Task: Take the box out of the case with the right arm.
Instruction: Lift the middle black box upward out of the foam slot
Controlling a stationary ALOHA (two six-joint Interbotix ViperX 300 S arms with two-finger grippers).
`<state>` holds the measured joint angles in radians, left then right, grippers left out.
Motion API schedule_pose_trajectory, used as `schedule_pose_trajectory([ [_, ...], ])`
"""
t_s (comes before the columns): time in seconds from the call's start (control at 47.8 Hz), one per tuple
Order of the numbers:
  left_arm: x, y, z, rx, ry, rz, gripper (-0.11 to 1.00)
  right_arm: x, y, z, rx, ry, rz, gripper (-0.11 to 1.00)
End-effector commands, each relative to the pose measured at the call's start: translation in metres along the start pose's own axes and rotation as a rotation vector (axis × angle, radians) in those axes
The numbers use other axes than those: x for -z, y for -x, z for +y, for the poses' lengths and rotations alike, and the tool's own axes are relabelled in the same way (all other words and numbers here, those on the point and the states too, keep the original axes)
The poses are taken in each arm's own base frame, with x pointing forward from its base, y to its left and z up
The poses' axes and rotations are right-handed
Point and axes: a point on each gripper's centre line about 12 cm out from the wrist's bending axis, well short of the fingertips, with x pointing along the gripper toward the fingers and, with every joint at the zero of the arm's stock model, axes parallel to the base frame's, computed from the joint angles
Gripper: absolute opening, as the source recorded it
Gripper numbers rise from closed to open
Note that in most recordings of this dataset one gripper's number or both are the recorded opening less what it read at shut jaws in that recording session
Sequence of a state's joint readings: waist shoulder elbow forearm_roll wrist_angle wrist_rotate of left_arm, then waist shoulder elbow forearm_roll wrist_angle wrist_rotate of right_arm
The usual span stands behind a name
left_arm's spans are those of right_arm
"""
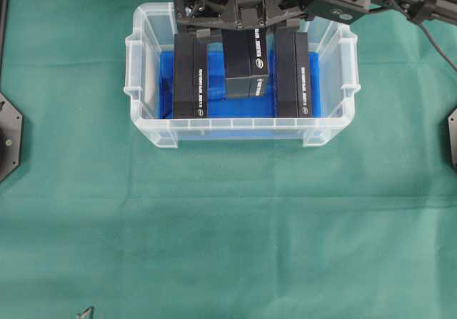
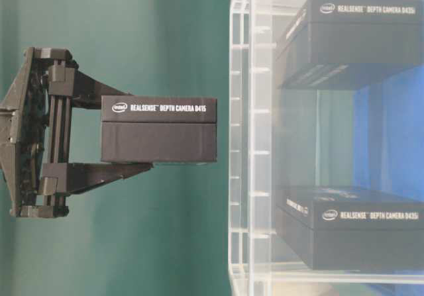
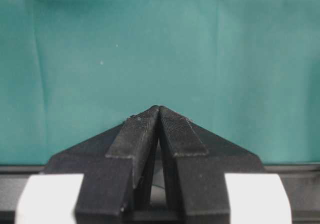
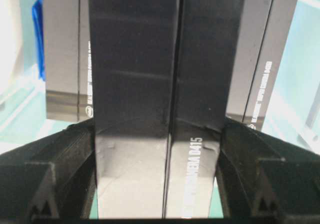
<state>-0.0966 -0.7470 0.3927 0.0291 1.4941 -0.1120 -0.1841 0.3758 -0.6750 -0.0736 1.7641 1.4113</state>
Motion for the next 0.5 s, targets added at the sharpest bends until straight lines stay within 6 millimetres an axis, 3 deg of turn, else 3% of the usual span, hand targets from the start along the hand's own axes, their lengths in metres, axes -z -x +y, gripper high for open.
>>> schedule_pose_trajectory([
  [0.0, -0.0038, 0.0078, 0.0000, 0.002, 0.001, -0.028, 0.00, 0.0006, 0.0335, -0.0087, -0.077, -0.005, -0.013, 0.65],
  [0.482, -0.0032, 0.0078, 0.0001, 0.001, 0.001, -0.023, 0.00, 0.0033, 0.0337, -0.0083, -0.078, -0.013, -0.012, 0.65],
])
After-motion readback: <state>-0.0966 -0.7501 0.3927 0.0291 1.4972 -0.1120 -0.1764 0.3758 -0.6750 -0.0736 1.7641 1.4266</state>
